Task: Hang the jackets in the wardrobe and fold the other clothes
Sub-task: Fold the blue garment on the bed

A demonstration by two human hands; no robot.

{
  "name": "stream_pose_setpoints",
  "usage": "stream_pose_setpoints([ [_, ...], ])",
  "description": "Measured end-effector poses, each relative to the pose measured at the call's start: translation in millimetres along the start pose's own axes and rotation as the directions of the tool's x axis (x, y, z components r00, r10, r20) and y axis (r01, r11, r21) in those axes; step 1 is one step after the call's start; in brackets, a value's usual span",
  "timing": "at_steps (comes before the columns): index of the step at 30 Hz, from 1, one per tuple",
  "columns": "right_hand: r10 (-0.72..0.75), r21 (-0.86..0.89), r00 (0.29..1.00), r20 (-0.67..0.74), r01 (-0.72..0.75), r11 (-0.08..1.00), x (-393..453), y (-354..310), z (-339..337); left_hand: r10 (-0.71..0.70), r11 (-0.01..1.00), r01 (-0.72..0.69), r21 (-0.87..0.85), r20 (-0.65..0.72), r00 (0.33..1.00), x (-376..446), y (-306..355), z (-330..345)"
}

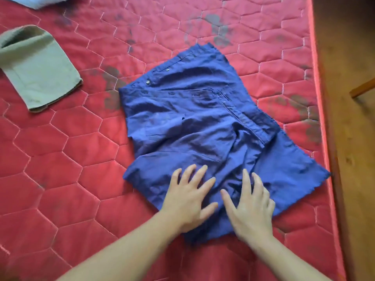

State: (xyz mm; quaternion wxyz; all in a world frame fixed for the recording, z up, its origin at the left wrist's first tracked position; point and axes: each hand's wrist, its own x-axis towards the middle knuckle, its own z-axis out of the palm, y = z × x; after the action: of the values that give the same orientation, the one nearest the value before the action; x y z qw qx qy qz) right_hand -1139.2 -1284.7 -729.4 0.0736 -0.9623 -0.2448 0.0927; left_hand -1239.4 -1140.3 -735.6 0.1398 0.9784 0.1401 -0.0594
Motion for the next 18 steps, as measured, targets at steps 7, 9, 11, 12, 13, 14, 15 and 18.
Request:
stream_pose_setpoints([
  [7,-0.623,-0.214,0.724,0.295,0.686,0.696,53.4,62.7,-22.5,-0.186,0.982,0.183,0.041,0.069,0.98,-44.6,45.2,40.0],
  [9,-0.613,-0.219,0.667,0.422,0.732,0.645,56.0,72.2,-23.4,-0.207,0.978,0.205,0.043,0.069,0.976,-51.3,52.5,44.3],
  [11,-0.601,-0.209,0.662,0.448,0.731,0.649,46.8,77.4,-22.1,-0.217,0.975,0.214,0.052,0.057,0.975,-59.4,59.3,47.2],
  [12,-0.596,-0.196,0.672,0.439,0.719,0.666,38.0,77.5,-20.7,-0.216,0.975,0.213,0.059,0.054,0.975,-64.4,61.2,48.0],
  [13,-0.597,-0.181,0.68,0.426,0.71,0.68,27.5,75.9,-18.4,-0.216,0.975,0.212,0.066,0.053,0.975,-69.6,62.2,47.8],
  [14,-0.603,-0.165,0.683,0.412,0.706,0.688,15.9,73.5,-15.1,-0.218,0.974,0.214,0.073,0.052,0.975,-74.8,62.5,46.2],
  [15,-0.612,-0.149,0.683,0.4,0.707,0.692,4.6,70.8,-11.5,-0.218,0.973,0.214,0.081,0.042,0.975,-80.3,62.3,44.1],
  [18,-0.647,-0.111,0.656,0.389,0.731,0.674,-18.8,66.3,-9.1,-0.224,0.971,0.222,0.089,0.023,0.974,-97.5,60.6,38.6],
])
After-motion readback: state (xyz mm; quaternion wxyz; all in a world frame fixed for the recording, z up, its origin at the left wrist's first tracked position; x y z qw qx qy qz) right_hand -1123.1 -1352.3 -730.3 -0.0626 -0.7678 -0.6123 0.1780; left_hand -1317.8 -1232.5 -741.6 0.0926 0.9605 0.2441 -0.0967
